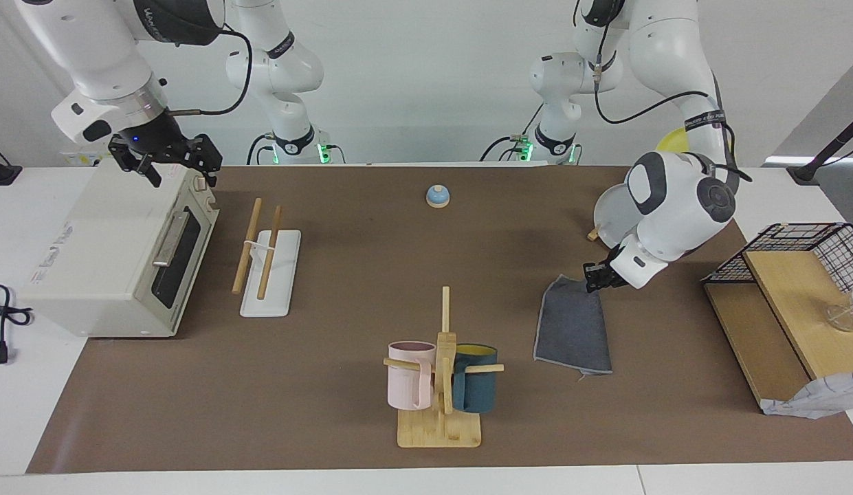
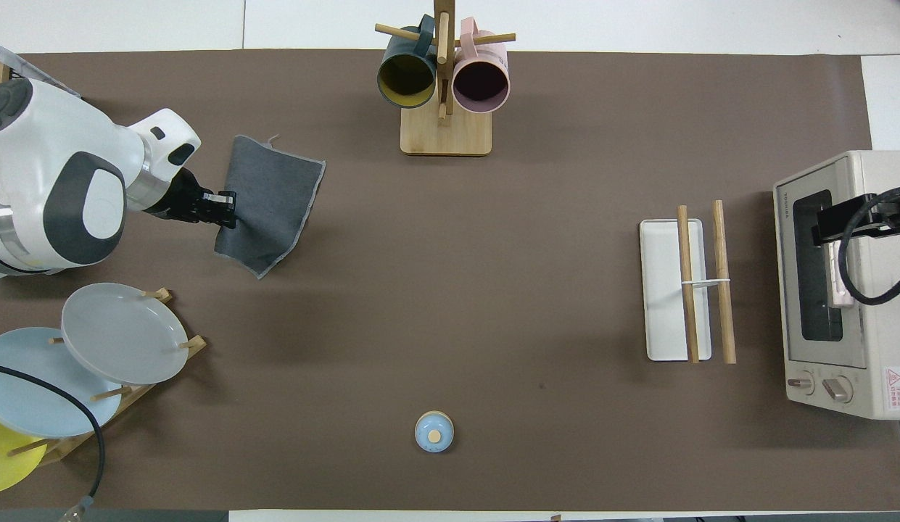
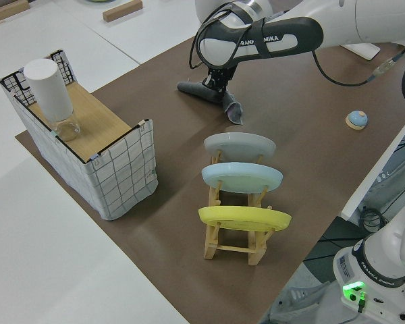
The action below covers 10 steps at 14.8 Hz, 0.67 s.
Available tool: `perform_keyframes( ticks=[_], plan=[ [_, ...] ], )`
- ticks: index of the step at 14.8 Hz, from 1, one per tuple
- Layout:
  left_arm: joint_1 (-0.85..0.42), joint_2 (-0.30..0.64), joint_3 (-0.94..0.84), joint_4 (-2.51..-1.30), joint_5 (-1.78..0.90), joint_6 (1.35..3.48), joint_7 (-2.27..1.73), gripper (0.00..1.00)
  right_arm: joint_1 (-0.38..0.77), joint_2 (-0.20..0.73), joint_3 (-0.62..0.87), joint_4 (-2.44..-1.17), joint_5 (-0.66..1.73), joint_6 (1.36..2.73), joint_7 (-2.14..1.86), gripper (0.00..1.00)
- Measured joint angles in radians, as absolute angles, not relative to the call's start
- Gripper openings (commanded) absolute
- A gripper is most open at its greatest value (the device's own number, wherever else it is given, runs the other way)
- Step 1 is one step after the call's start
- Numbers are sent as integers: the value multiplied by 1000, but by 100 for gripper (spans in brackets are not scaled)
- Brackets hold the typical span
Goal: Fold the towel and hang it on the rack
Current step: 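Raise the hanging towel higher with the left gripper, then carry the towel to mid-table while the right gripper reaches toward it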
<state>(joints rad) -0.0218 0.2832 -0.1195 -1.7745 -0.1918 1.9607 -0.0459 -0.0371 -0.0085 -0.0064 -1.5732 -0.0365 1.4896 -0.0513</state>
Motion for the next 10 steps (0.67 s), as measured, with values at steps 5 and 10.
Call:
perform_keyframes(
  ticks=[5,10],
  plan=[
    [-23,214,-141,-1754,-293,1914,-383,0,-37,-8,-6,-1573,-36,1490,-51,100],
    [-25,169,-218,-1704,-379,1912,-852,0,-37,-8,-6,-1573,-36,1490,-51,100]
  ],
)
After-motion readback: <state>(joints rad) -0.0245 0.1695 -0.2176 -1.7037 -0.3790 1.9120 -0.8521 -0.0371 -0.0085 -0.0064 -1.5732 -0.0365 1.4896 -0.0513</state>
